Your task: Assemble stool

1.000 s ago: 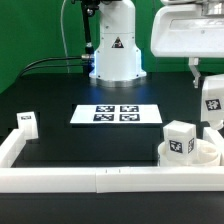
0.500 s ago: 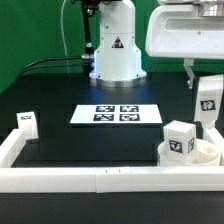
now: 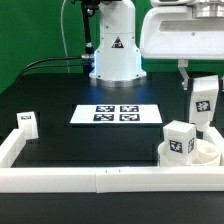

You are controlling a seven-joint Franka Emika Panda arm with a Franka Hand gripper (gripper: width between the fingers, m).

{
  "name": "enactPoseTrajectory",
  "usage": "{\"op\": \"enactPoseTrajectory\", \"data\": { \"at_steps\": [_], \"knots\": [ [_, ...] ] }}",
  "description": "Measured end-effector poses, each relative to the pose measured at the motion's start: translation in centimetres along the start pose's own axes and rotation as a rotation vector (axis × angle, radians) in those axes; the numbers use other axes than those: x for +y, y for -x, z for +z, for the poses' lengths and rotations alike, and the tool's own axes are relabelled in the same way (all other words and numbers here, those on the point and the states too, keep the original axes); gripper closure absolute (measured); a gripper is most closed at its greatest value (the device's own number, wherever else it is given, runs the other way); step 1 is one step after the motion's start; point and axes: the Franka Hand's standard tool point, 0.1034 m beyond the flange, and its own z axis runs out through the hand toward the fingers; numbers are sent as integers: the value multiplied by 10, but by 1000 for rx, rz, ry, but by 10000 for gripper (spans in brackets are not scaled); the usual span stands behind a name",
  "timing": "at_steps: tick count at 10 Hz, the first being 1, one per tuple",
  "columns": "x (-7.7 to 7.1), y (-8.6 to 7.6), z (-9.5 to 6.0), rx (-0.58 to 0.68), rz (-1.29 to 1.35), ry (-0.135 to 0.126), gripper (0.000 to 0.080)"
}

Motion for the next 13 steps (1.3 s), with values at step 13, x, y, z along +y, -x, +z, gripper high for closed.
{"op": "enactPoseTrajectory", "data": {
  "at_steps": [13],
  "knots": [
    [-30, 10, 1, 287, -231, -81, 476]
  ]
}}
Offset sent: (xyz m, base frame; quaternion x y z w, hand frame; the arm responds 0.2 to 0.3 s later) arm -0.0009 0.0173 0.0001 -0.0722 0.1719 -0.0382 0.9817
